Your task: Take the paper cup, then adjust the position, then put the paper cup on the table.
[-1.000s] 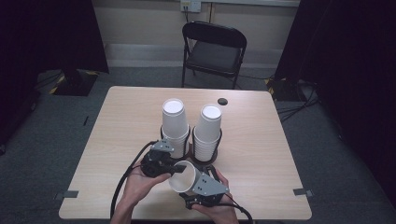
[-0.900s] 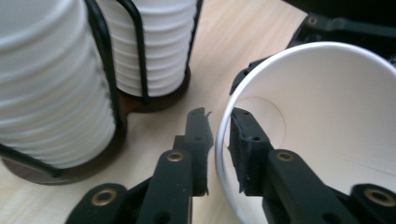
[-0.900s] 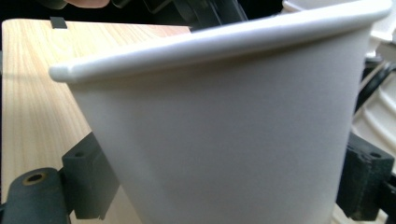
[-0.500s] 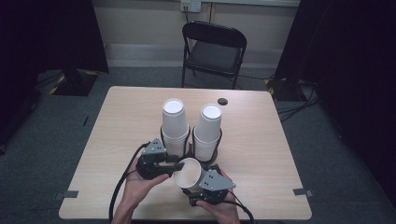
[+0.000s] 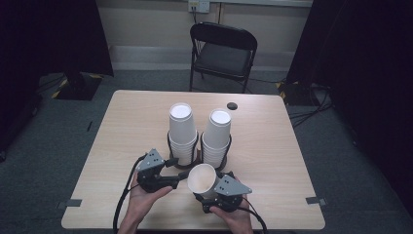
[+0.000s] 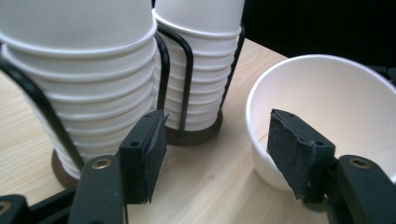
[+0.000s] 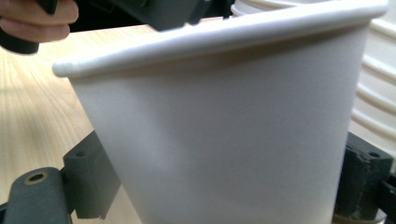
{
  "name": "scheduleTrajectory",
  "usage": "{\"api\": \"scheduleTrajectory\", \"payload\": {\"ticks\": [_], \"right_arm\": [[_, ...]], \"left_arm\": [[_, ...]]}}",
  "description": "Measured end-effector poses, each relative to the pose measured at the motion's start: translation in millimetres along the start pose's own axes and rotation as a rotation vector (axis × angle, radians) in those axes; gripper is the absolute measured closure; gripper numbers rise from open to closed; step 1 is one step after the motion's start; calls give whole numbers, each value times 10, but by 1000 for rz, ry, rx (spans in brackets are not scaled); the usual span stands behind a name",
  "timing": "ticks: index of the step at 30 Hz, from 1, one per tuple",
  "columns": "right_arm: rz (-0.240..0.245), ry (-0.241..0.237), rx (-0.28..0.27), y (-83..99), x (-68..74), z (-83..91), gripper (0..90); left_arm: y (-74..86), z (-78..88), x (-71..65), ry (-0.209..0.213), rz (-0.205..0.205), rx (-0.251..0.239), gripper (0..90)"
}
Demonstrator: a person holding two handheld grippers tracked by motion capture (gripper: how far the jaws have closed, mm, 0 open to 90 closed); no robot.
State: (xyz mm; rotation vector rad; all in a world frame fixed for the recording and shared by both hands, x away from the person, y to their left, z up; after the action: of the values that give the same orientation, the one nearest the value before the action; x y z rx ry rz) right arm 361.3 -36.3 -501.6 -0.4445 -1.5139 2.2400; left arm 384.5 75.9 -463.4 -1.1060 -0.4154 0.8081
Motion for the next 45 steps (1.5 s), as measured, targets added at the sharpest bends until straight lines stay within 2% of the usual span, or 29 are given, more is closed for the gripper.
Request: {"api": "scheduleTrajectory", "payload": {"ticks": [2,5,8,11,13,17,19,25,28,30,34,38,40,41,43,45], "right_arm": [[-22,3,-13,4,-25,29,123],[-44,14,-31,11,-74,66,123],[-52,28,-40,18,-123,106,123],[-58,49,-44,23,-181,152,123],[-67,56,-54,18,-214,181,123],[-88,72,-64,10,-289,268,124],[-94,82,-64,6,-327,304,125],[-110,124,-77,3,-475,397,125],[-130,168,-98,15,-575,456,124],[-138,177,-108,19,-624,494,124],[-154,209,-127,-4,-742,588,124],[-164,244,-129,-5,-875,661,125],[-173,250,-134,7,-940,684,124],[-182,256,-136,14,-974,698,124],[-194,275,-142,23,-1053,722,124],[-206,290,-152,25,-1129,742,125]], "left_arm": [[61,-6,36,-25,-8,4,313],[131,-7,73,-35,1,-13,276],[189,11,110,-47,28,-38,247],[234,27,148,-60,34,-61,225],[278,40,167,-64,24,-62,210],[329,68,180,-72,35,-100,204],[378,61,184,-76,40,-101,204],[485,28,291,-155,37,-117,191],[527,20,340,-173,47,-130,178],[551,23,358,-190,41,-132,174],[580,16,397,-250,42,-133,155],[623,10,416,-260,63,-145,154],[626,2,430,-280,75,-149,155],[619,4,435,-283,61,-155,154],[612,-1,427,-270,72,-162,154],[611,3,424,-271,61,-165,154]]}}
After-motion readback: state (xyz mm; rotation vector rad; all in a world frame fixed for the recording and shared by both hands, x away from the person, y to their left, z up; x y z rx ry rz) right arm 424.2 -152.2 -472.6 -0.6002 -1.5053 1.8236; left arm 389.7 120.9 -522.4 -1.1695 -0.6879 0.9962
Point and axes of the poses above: each handheld gripper's, and its own axes: z roughly backward along the jaws, y roughly out of its underside, x roughly to its left, the point moved 10 cm from there along -z, roughly forward along the jaws, and after that the axes turned 9 degrees about -y, right-handed, at the moved point
